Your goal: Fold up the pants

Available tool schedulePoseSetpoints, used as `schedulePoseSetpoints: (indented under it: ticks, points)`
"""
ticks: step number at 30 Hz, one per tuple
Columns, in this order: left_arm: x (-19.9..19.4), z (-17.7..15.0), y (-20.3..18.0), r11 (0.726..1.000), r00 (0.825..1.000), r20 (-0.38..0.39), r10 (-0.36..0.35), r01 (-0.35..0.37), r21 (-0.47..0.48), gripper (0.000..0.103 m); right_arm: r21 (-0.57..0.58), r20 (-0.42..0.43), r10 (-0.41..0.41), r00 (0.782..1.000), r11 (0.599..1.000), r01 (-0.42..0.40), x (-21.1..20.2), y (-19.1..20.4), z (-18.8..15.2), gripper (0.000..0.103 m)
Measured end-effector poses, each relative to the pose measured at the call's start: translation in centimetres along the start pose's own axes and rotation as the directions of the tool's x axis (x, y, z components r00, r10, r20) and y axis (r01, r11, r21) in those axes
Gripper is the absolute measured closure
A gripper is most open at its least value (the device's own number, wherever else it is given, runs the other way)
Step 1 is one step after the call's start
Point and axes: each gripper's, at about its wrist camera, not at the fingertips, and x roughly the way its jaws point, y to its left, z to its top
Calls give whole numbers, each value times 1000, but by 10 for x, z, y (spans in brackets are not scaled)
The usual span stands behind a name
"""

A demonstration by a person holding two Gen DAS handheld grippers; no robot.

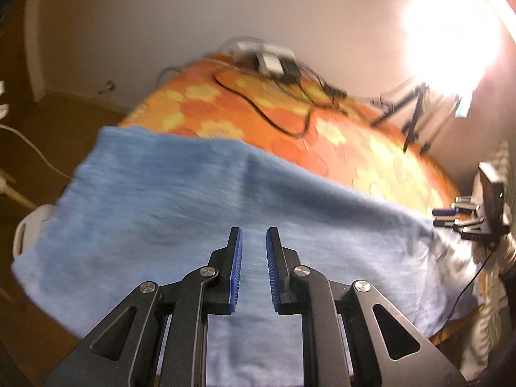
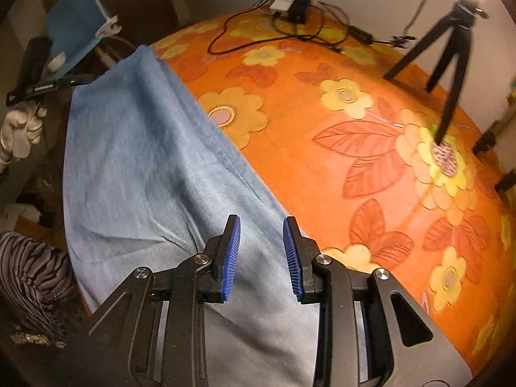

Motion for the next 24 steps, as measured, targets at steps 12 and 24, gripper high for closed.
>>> schedulePoseSetpoints:
  ticks: [12,24]
  points:
    - [34,-10,3,999,996,-77,46,-45,10,89,-127,-10,-9,1000,992,8,34,15,9,73]
    - [34,-13,5,1000,999,-44,26,-26,1,90,-271,44,-215,976,937,219,23,56,-6,97]
